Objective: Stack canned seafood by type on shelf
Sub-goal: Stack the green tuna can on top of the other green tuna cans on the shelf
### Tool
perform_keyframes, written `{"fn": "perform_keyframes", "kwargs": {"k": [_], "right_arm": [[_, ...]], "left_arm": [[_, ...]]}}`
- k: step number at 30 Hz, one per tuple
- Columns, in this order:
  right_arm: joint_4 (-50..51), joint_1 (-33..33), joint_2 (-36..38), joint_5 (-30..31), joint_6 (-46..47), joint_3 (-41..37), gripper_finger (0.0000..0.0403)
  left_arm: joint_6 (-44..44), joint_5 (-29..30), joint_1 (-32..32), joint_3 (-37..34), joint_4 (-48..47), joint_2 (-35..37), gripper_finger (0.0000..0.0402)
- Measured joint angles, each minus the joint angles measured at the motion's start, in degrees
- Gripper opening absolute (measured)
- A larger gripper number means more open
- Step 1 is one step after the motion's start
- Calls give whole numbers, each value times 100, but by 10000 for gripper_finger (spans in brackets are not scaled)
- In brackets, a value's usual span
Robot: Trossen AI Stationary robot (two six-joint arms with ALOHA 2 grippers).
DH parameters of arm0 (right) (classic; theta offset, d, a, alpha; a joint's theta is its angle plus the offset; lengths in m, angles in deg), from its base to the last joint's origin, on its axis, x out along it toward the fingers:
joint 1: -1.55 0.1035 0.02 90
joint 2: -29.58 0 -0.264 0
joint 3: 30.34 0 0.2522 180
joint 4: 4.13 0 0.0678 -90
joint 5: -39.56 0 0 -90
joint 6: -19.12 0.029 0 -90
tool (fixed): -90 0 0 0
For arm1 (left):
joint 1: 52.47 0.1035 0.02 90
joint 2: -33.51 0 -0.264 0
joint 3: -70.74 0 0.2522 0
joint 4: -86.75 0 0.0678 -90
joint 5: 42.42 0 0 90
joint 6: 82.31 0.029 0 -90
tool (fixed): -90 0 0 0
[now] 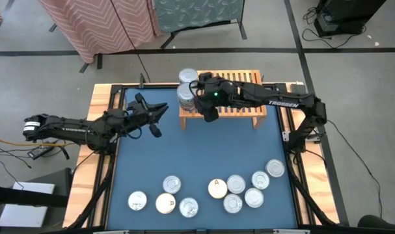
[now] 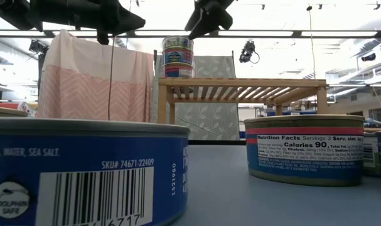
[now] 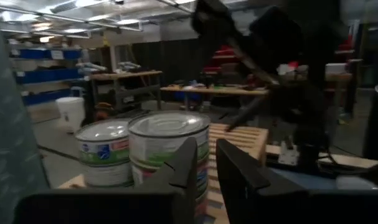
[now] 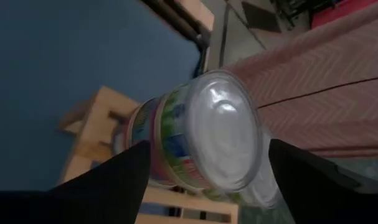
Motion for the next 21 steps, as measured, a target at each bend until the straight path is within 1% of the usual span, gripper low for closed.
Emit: {"fn": "perform_keyframes", "kwargs": {"k": [3, 4, 6, 8, 9, 10, 13, 15, 16, 17, 21], "right_arm": [[-5, 45, -13, 237, 106, 0, 326], [-16, 50, -13, 415, 242, 0, 323], [-103, 50, 2, 760, 587, 0, 316], [-83, 23, 105, 793, 1023, -2, 309], [-87, -21, 192, 690, 1310, -2, 306], [-44, -76, 281, 461, 1652, 0, 304], [135, -267, 470, -501, 2755, 11, 304], [368, -391, 492, -1088, 3076, 7, 309], [473, -443, 491, -1294, 3140, 2, 313], [563, -499, 485, -1404, 3150, 0, 318], [598, -671, 450, -1403, 3123, -66, 350]], "left_arm": [[-71, 660, 170, 0, -149, -68, 76], [-292, 780, 270, 0, -193, -67, 77], [-1024, 754, 528, 0, -109, -63, 78], [-1928, 382, 767, 0, 29, -55, 78], [-2239, 111, 886, 0, 118, -55, 78], [-2434, -215, 989, 0, 242, -57, 78], [-2290, -1233, 1179, 4, 620, -67, 78], [-2087, -1676, 1233, 4, 668, -73, 78], [-1969, -1797, 1251, 4, 658, -75, 78], [-1841, -1899, 1270, 7, 655, -75, 79], [-1495, -2104, 1350, 22, 675, -169, 93]]}}
